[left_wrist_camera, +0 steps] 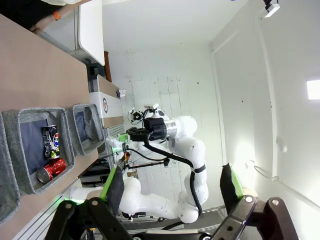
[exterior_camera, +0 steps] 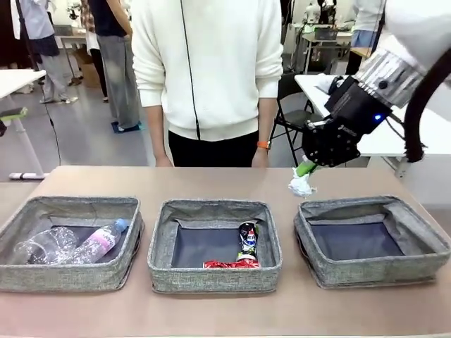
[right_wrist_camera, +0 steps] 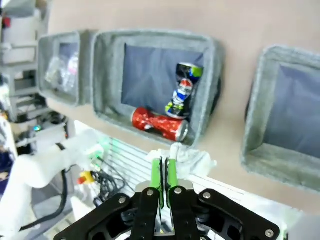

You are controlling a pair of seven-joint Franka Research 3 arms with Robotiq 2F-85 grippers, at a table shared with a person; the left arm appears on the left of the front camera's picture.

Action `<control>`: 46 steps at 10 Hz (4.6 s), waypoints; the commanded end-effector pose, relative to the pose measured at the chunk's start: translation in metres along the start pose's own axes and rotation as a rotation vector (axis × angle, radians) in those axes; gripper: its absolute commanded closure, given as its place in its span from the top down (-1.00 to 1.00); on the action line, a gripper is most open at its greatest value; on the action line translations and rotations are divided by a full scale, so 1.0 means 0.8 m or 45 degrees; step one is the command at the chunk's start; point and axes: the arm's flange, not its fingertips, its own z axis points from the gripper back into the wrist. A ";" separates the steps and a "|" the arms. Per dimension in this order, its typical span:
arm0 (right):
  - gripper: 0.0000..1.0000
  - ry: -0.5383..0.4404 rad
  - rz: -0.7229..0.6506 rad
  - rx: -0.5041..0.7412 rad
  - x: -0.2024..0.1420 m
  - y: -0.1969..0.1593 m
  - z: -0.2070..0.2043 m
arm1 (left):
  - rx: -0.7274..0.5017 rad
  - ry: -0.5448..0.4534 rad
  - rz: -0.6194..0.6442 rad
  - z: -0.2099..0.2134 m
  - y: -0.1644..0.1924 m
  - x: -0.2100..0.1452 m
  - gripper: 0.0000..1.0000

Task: Sort the waste into the appropriate baskets.
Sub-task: Pick up the waste item pointed out by the person, then place the picked waste into the Fabric basket indicated by the person.

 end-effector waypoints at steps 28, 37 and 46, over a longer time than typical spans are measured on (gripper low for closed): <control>-0.91 -0.035 0.210 -0.581 0.025 0.396 0.121 | -0.024 -0.001 -0.023 -0.001 -0.002 -0.001 1.00; -0.91 -0.035 0.210 -0.581 0.025 0.396 0.121 | -0.024 -0.001 -0.023 -0.001 -0.002 -0.001 1.00; -0.91 -0.122 0.030 -0.783 0.032 0.223 0.146 | -0.024 -0.001 -0.023 -0.001 -0.002 -0.001 1.00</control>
